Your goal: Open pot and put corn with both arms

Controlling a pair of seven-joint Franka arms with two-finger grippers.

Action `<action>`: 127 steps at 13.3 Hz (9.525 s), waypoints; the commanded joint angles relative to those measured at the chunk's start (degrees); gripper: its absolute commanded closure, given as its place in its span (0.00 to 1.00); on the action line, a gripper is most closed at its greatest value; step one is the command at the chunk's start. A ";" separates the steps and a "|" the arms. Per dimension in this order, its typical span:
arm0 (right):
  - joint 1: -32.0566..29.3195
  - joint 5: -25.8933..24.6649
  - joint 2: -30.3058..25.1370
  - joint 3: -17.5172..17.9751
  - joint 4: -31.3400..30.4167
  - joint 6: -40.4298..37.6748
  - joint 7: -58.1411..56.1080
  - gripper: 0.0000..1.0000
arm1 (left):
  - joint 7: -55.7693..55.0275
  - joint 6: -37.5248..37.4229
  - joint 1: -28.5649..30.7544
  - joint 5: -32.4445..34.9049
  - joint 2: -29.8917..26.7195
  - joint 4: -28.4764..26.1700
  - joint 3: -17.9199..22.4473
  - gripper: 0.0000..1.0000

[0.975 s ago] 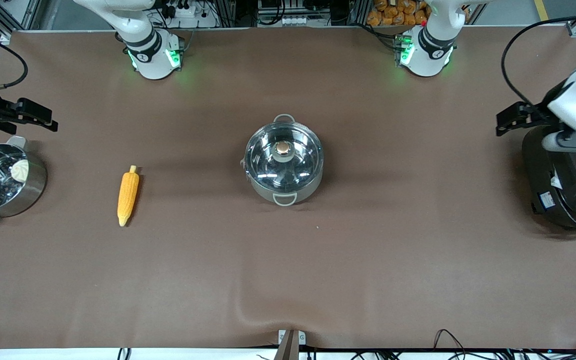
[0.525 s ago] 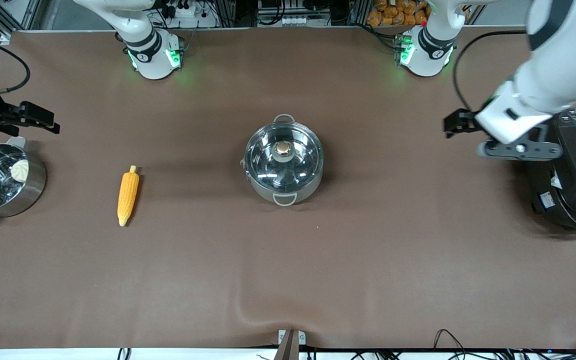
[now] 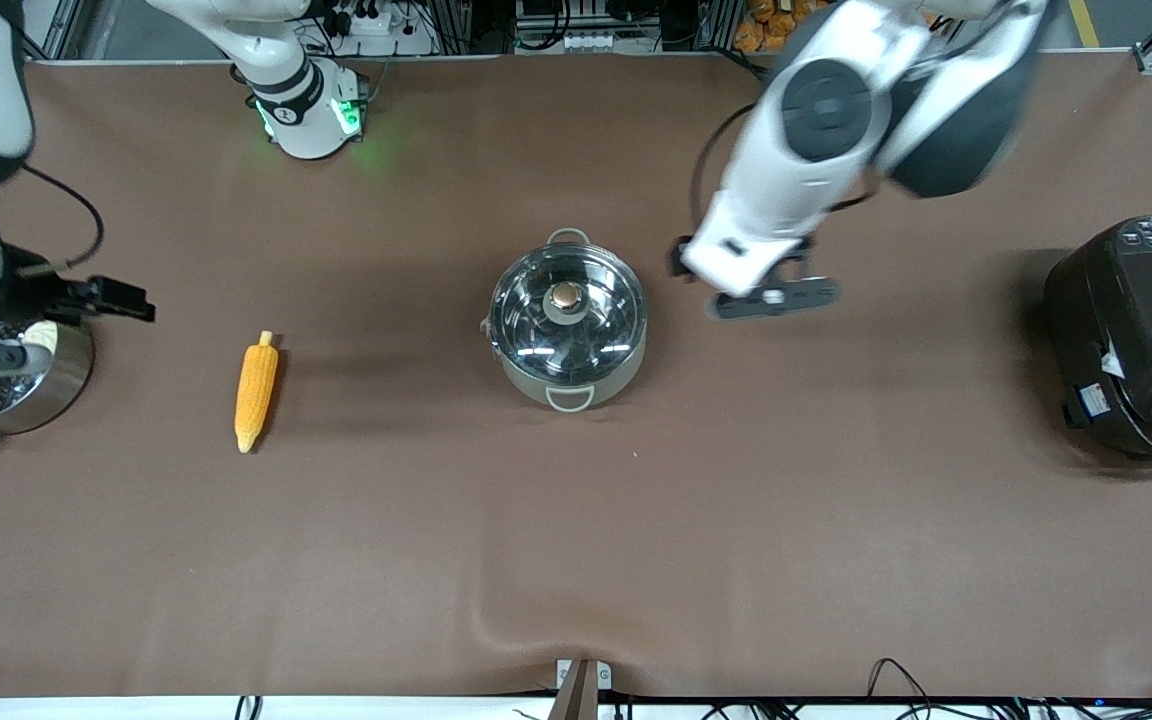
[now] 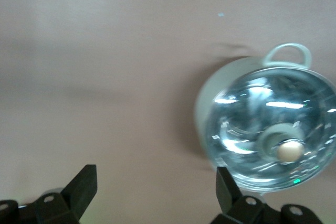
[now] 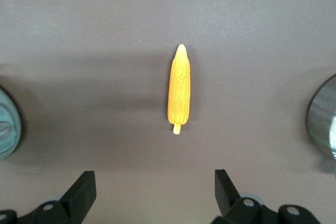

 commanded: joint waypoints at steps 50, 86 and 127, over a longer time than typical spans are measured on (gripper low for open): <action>12.73 1.75 7.65 1.85 -12.41 21.21 0.65 0.98 | -9.80 5.20 -0.30 7.14 -7.07 -6.62 2.71 1.00; 51.85 -15.55 28.92 1.06 15.63 16.20 15.41 0.97 | 23.02 15.43 28.12 5.98 -13.42 -18.03 2.89 0.00; 1.40 0.09 -12.22 1.32 2.88 -8.41 9.35 0.00 | 45.08 -10.00 28.12 1.33 -17.47 -2.16 5.35 0.00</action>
